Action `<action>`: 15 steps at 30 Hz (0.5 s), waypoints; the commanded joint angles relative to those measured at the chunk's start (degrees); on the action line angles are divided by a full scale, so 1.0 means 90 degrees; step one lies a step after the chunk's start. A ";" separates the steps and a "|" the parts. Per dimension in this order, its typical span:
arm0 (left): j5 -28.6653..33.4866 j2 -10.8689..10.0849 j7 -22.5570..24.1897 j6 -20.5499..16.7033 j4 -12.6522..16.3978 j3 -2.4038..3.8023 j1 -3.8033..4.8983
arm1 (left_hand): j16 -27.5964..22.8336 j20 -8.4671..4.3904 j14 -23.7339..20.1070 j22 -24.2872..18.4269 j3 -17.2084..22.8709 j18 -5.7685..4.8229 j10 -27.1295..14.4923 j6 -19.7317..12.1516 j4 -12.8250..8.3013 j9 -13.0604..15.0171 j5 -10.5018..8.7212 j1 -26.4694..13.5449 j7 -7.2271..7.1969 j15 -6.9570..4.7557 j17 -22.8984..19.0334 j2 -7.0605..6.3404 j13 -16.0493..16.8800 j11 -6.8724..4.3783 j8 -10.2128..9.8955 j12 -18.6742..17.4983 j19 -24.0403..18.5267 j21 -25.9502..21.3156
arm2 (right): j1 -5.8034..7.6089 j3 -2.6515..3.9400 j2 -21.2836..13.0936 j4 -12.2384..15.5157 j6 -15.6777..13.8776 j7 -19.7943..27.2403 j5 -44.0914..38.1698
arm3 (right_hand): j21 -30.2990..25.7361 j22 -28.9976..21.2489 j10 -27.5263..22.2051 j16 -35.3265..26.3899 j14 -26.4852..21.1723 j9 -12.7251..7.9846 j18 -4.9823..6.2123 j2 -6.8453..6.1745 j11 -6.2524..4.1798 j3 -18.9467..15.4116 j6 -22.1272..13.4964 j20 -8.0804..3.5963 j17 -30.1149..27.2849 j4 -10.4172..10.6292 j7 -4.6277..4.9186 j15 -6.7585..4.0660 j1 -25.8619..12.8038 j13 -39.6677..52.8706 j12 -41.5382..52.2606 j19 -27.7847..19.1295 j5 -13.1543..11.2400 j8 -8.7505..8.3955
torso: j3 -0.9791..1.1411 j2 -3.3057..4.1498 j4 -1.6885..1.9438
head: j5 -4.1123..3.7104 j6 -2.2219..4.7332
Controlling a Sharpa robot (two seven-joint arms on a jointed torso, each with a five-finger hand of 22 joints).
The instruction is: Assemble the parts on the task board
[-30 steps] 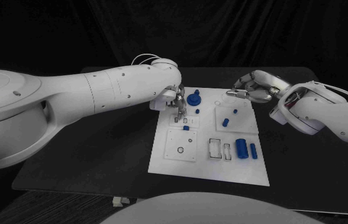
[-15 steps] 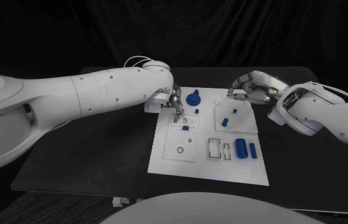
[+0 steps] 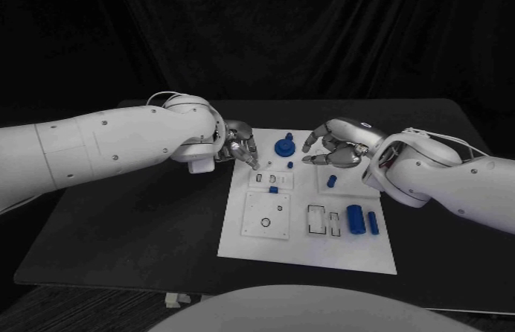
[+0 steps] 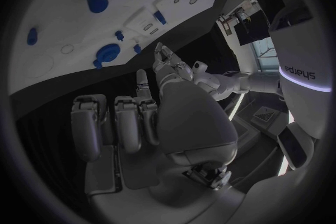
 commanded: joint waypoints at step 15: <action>0.0008 -0.0867 0.2039 -0.0790 0.0619 0.0001 0.0017 | 0.0017 0.0204 0.0668 0.1345 0.0228 0.0018 0.0670 -0.0023 -0.0190 -0.0470 0.0083 0.0504 0.0110 0.0168 0.1677 -0.0279 0.1676 0.0133 -0.0174 0.0022 0.0367 -0.0011 | -0.0335 0.0008 0.0716 -0.0071 0.0652 -0.1499 -0.1683 | 0.0018 0.1676 0.0652 0.0016 0.0679 -0.0044 -0.0102 -0.0204 -0.0016 0.0016 0.0316 -0.0013 0.1677 0.0024 -0.0060 -0.0032 -0.0256 0.1673 0.0017 0.0676 0.0034 -0.0228 | -0.0066 -0.0005 0.0148 | -0.0153 0.0001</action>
